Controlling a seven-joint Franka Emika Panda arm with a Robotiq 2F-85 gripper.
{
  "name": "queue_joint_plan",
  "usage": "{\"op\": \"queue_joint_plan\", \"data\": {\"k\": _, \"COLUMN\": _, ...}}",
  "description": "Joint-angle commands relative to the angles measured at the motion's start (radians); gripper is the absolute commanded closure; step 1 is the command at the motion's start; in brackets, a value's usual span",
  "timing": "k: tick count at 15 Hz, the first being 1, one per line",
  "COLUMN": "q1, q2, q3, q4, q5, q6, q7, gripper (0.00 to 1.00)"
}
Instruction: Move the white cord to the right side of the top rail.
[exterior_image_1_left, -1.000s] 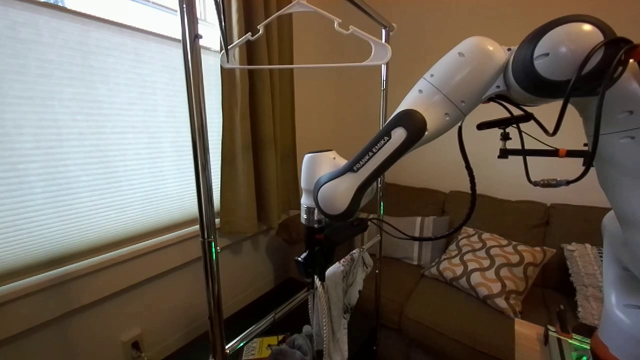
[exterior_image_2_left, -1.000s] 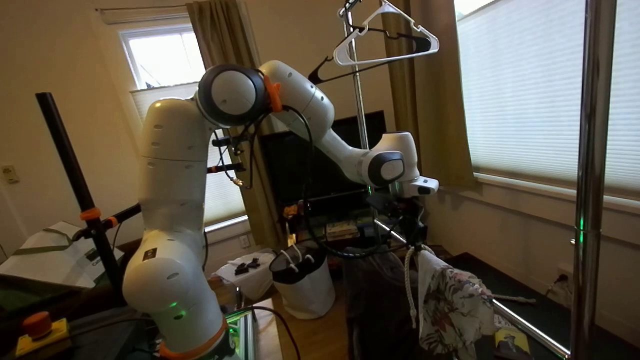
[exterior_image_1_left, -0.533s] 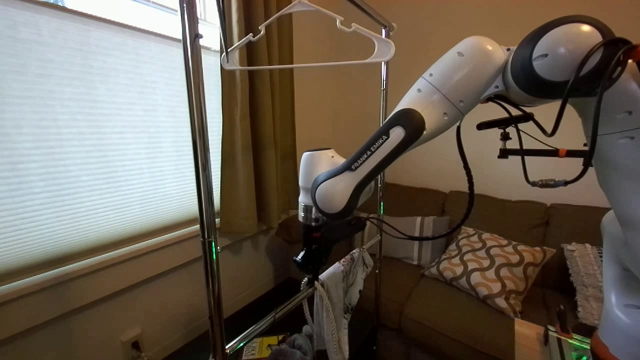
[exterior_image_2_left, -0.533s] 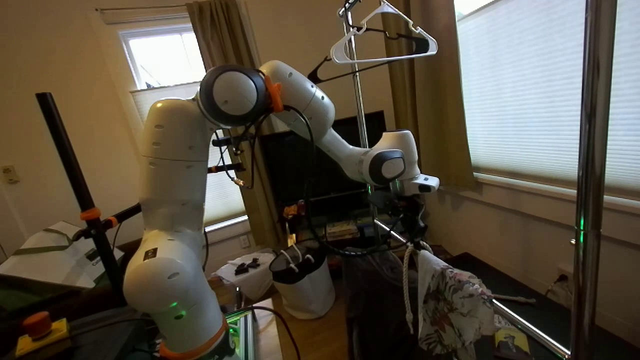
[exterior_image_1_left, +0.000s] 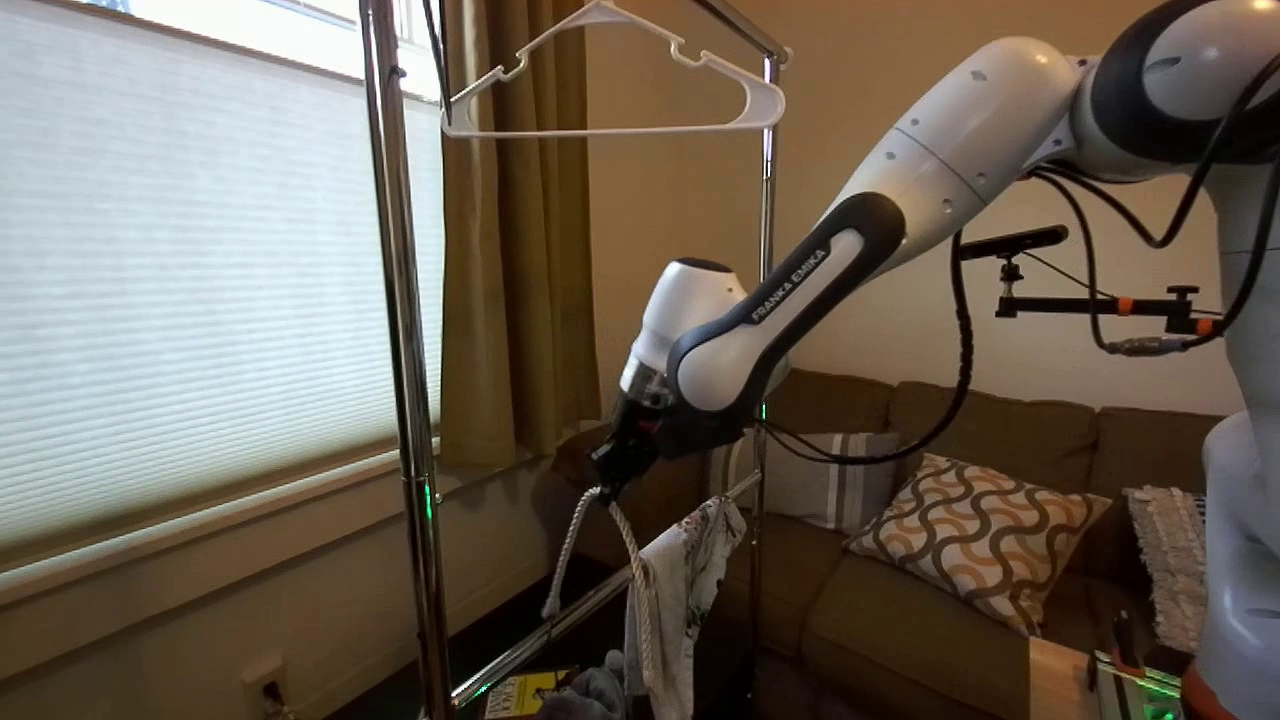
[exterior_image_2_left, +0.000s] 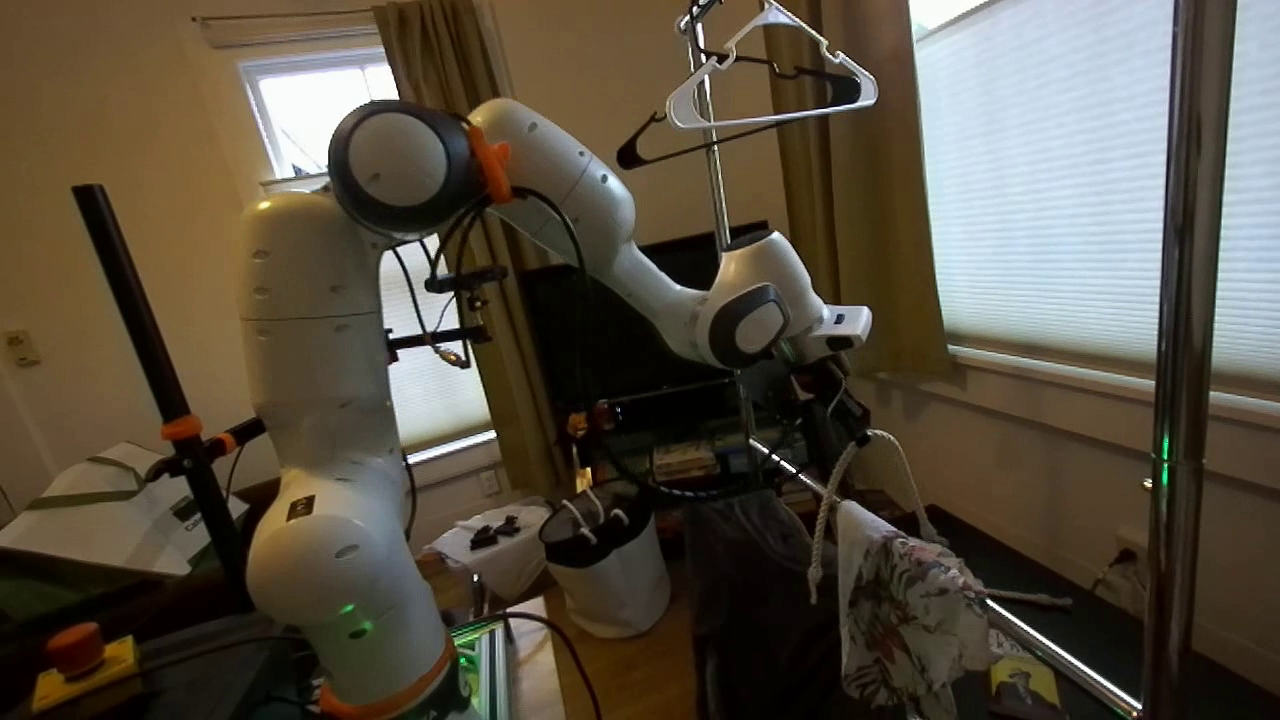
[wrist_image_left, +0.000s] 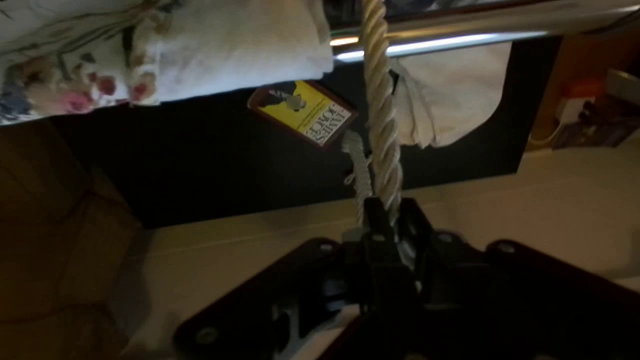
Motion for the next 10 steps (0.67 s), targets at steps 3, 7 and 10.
{"op": "queue_joint_plan", "data": {"k": 3, "q1": -0.005, "q2": -0.124, "q3": -0.055, "q4": -0.164, "q5": -0.037, "q6": 0.115, "q7": 0.126, "gripper": 0.89}}
{"op": "queue_joint_plan", "data": {"k": 7, "q1": -0.003, "q2": -0.207, "q3": -0.071, "q4": -0.278, "q5": -0.077, "q6": 0.145, "q7": 0.207, "gripper": 0.89}}
{"op": "queue_joint_plan", "data": {"k": 10, "q1": -0.003, "q2": -0.212, "q3": -0.071, "q4": -0.282, "q5": -0.078, "q6": 0.145, "q7": 0.211, "gripper": 0.97}}
